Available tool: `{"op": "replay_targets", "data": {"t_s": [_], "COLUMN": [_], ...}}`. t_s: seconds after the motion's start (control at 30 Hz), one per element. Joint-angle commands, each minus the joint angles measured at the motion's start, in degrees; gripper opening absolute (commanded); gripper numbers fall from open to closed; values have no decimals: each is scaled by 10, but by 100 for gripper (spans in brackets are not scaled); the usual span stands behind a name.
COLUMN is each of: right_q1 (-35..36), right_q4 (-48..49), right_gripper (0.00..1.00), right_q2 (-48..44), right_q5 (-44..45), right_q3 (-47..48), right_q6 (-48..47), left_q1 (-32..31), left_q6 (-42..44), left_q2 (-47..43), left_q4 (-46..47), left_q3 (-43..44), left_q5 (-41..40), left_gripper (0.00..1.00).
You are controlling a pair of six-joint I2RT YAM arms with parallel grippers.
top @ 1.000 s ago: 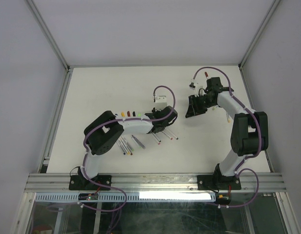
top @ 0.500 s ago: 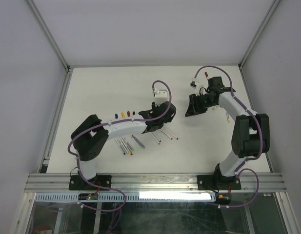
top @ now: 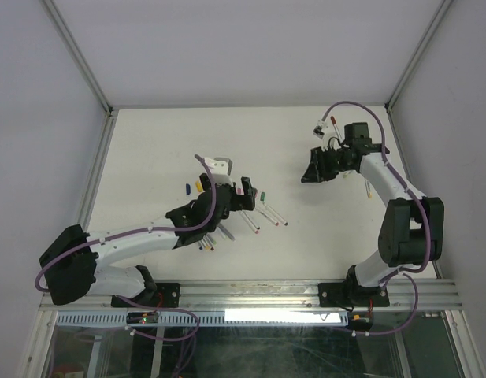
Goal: Open the pen caps
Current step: Place the pen cap at the center of the board, then pick up the pen from the center of the board.
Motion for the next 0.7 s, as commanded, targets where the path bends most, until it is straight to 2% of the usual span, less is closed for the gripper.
{"op": "replay_targets", "data": {"t_s": [0.0, 0.27, 0.33, 0.37, 0.43, 0.47, 0.57, 0.67], "right_q1": [-10, -19, -22, -24, -29, -35, -58, -84], "right_q4": [37, 49, 57, 59, 57, 49, -17, -59], "right_gripper": [36, 40, 44, 54, 71, 76, 78, 78], "right_q2": [-40, -39, -25, -13, 26, 51, 164, 277], "right_q5": [-21, 37, 61, 74, 100, 111, 108, 120], "right_q3": [1, 62, 86, 98, 129, 155, 273, 395], "right_q6": [-8, -51, -79, -96, -119, -120, -108, -58], "left_q1": [3, 49, 71, 82, 100, 105, 111, 113], "left_q6": [58, 99, 93, 89, 79, 76, 78, 85], "left_q2": [-55, -66, -69, -72, -83, -90, -123, -158], "left_q4": [95, 108, 114, 124, 142, 152, 172, 182], "left_q3": [-50, -86, -96, -102, -119, -126, -152, -182], "left_q5": [-34, -16, 6, 22, 49, 59, 83, 101], "left_gripper": [99, 99, 99, 99, 99, 99, 99, 99]}}
